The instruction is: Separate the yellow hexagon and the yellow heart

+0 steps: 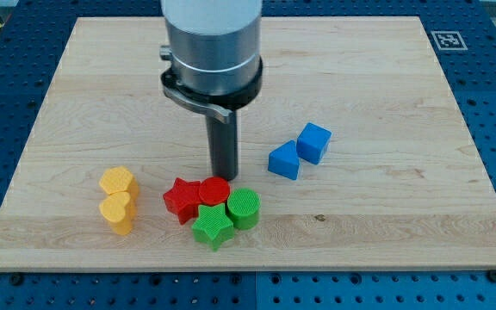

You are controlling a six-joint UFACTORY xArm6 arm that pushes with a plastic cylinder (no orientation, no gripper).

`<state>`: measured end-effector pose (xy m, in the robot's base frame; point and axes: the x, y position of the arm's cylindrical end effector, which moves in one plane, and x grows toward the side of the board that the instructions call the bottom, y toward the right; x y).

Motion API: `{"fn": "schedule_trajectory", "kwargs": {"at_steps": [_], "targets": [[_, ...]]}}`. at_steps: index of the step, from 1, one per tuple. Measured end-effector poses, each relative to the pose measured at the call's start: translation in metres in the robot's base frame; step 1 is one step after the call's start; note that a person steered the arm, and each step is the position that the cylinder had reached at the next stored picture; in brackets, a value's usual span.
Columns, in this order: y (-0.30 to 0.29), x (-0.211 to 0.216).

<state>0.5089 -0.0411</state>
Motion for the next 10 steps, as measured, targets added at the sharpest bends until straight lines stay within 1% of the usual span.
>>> {"fn": "schedule_trajectory", "kwargs": {"at_steps": [4,5,7,8,10], "targets": [[-0.073,-0.006],[-0.093,-0.017],[-0.146,-0.02],[-0.17,-0.019],[-0.212,0.009]]}}
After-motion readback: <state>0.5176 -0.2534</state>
